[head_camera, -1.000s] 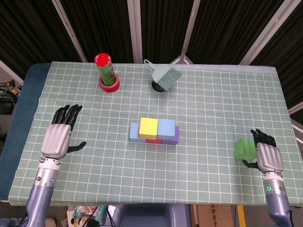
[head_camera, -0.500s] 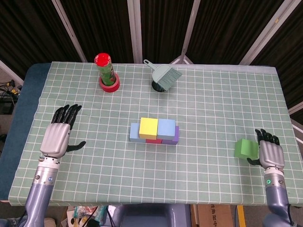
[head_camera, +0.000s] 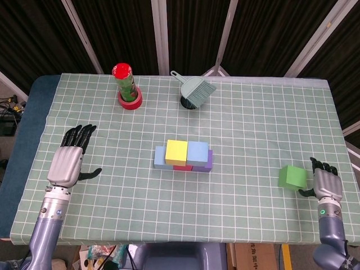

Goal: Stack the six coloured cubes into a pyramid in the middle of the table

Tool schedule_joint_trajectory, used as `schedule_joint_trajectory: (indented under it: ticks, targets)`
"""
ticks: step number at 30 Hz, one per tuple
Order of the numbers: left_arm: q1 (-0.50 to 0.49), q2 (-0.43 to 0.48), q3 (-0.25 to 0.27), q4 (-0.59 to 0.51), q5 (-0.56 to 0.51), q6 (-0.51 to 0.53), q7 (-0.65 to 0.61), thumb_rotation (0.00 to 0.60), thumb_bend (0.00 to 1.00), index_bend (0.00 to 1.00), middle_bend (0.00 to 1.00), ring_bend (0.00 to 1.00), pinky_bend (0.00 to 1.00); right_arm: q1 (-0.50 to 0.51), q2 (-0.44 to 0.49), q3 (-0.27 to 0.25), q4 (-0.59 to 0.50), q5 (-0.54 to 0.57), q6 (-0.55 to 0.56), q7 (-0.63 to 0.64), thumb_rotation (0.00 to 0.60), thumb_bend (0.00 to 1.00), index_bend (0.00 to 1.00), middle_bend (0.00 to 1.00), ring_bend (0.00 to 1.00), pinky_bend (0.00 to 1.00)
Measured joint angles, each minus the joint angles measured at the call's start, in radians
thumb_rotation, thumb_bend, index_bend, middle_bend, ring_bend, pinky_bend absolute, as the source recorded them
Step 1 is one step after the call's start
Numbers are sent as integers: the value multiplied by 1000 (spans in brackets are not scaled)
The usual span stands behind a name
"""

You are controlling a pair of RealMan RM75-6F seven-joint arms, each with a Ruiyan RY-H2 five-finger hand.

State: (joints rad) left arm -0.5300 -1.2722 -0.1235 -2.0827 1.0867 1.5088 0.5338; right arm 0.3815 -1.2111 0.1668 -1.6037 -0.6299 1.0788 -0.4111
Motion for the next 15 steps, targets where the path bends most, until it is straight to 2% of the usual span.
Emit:
schedule_joint_trajectory:
  ticks: [15]
  targets:
    - [20,-1,-21,-2,6,-26,5,600,167,0,55,0,0,11,-24,-3,38,-27,-18,33,600,211,0,264,139,0]
